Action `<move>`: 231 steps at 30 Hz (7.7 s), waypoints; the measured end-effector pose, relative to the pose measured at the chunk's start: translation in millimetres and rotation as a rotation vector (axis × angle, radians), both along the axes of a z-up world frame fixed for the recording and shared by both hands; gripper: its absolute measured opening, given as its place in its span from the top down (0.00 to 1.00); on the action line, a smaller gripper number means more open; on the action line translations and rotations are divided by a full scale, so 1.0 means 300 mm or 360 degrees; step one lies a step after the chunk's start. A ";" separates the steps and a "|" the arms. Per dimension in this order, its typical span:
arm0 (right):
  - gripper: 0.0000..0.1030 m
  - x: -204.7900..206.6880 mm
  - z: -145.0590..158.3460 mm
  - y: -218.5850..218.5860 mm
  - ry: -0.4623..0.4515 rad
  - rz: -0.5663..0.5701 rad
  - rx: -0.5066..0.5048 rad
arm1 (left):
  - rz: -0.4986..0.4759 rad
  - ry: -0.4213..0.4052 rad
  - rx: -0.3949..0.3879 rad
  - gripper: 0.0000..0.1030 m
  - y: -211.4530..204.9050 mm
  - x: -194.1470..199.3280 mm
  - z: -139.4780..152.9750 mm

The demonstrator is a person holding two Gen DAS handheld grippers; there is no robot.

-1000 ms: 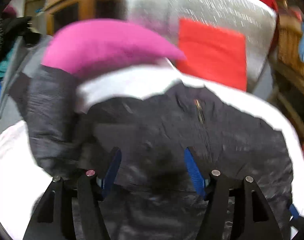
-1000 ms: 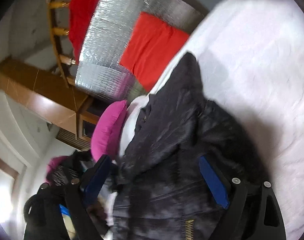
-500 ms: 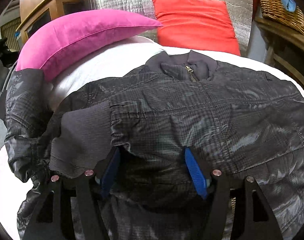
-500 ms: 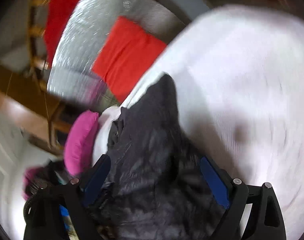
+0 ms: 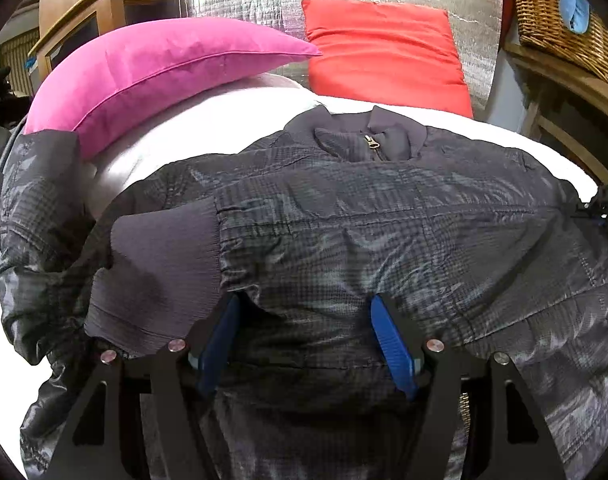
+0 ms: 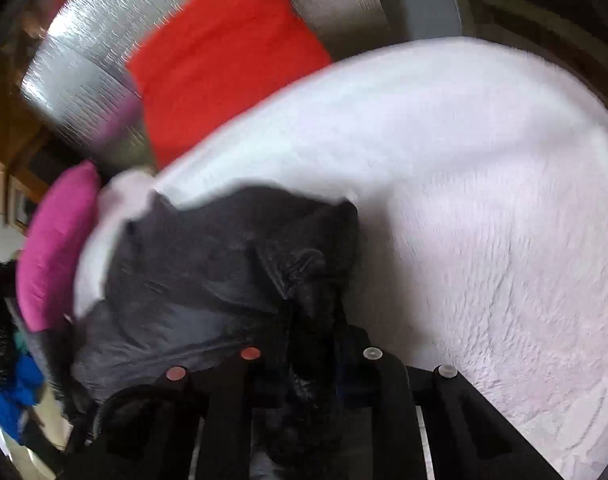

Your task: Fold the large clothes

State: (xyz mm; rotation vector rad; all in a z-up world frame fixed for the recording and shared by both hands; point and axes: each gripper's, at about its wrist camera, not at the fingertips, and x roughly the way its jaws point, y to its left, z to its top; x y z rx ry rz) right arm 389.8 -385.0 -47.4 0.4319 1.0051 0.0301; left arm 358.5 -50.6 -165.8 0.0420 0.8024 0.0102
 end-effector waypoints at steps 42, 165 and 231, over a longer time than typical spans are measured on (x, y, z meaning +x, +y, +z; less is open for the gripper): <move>0.02 -0.599 -0.063 0.668 -0.0233 0.0645 -0.0409 | 0.1086 -0.0269 -0.1184 0.18 1.644 -0.022 0.187; 0.82 -0.301 0.100 0.314 0.0029 0.0056 -0.0125 | 0.0299 -0.0056 -0.0437 0.21 0.509 -0.024 0.272; 0.27 -0.226 0.231 0.891 -0.0373 0.0820 -0.0129 | 0.0148 0.0339 -0.1051 0.27 0.772 0.202 0.122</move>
